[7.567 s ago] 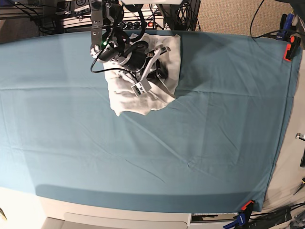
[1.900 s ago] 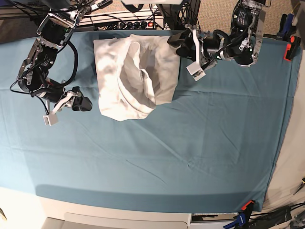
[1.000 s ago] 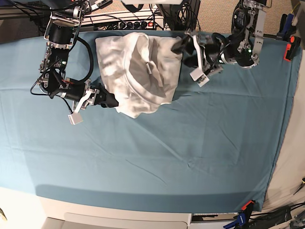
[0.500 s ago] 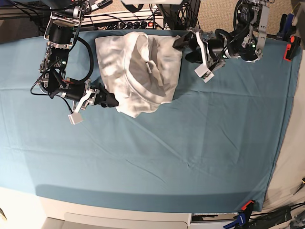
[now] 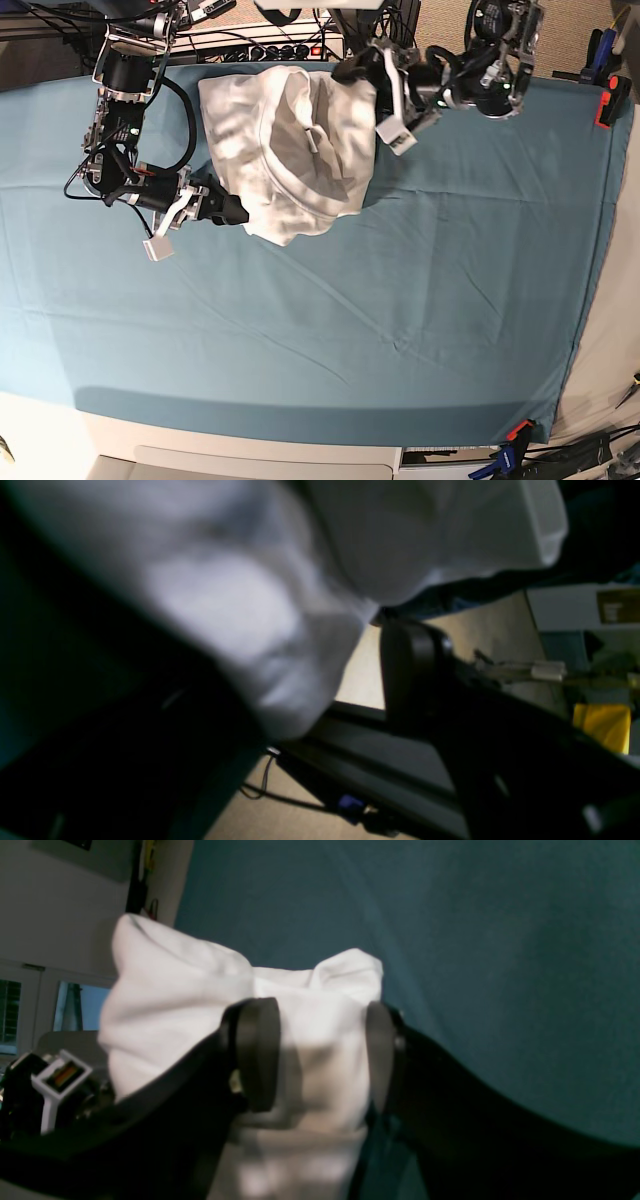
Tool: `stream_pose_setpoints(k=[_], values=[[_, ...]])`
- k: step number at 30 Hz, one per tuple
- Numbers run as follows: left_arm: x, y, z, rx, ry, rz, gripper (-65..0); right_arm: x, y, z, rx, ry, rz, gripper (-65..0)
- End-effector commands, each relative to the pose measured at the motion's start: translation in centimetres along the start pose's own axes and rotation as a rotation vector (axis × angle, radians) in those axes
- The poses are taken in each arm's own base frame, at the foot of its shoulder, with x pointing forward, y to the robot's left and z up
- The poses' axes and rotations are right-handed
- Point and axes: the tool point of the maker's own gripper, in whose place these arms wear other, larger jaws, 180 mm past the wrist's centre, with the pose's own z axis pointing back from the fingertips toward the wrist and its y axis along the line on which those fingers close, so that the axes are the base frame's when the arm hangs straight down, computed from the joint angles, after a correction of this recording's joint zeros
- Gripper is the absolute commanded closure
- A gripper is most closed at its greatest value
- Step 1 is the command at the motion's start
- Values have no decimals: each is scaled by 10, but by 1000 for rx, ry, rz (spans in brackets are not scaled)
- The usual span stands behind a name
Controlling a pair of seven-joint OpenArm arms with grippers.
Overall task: Fold the T-shirt properly
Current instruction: 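Lift and fold the bundle over itself with both grippers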
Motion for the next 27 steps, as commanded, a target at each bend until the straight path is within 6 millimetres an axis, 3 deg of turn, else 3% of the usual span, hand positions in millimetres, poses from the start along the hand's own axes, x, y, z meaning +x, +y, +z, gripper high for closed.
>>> stream_pose_setpoints(k=[1,5,7,17,22,27], values=[[-20,5,-1,34,95,-4,-346,17,5,4,13,-37,29,-239],[-18,6,-1,36,94,-12,-112,17,5,4,12,-38,29,-27],[-14,9,0,49,93,-23,0,17,5,4,12,-38,29,0],[14,17,9,117,49,-112,0,18,6,5,12,-39,33,0],[28,34,16,184,32,-138,0,21,20,12,1,-48,117,0],[50,53,25,277,-8,-166,0,-2,24,22,-90,20,208,0]])
